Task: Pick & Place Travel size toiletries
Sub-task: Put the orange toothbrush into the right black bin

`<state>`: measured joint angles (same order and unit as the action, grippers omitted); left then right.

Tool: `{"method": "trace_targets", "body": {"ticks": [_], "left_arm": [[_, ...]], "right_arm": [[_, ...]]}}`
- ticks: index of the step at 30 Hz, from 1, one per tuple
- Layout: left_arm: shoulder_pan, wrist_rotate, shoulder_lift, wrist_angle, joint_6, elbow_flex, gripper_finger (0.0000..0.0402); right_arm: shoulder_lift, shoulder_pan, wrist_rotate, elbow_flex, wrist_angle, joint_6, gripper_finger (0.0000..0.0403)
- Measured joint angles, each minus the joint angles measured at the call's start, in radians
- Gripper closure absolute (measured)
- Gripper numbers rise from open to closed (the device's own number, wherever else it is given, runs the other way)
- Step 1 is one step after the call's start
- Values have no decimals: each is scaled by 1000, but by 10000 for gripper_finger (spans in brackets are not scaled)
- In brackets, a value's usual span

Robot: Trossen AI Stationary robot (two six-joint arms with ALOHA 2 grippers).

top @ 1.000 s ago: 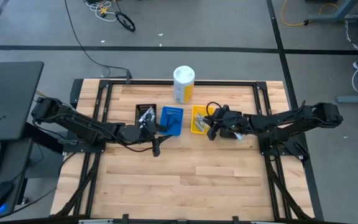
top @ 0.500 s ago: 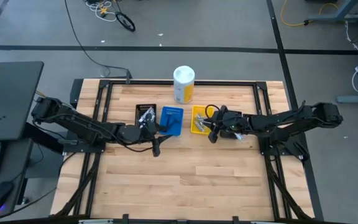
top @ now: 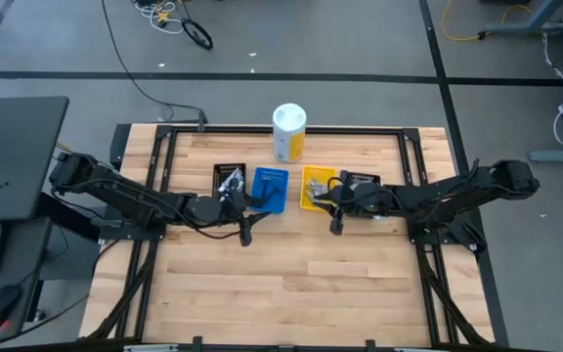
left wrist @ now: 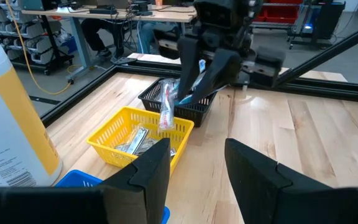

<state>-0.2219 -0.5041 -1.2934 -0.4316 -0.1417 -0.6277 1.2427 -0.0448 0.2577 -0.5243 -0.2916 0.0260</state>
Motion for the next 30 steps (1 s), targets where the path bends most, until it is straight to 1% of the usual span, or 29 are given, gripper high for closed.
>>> {"method": "trace_targets", "body": {"ticks": [5, 11, 13, 18, 21, 26, 30], "left_arm": [[0, 0, 0, 0, 0, 0, 239], [0, 0, 0, 0, 0, 0, 239], [0, 0, 0, 0, 0, 0, 239], [0, 0, 0, 0, 0, 0, 239], [0, 0, 0, 0, 0, 0, 239], [0, 0, 0, 0, 0, 0, 239], [0, 0, 0, 0, 0, 0, 239]], "right_arm": [[-1, -18, -6, 0, -57, 13, 322], [-2, -18, 0, 0, -238, -17, 322], [-3, -16, 0, 0, -272, -18, 322], [-2, -16, 6, 0, -198, -25, 322], [-1, -17, 43, 0, -135, -22, 322], [-1, -17, 46, 0, -87, -13, 321], [-1, -17, 46, 0, -62, -7, 302]]}}
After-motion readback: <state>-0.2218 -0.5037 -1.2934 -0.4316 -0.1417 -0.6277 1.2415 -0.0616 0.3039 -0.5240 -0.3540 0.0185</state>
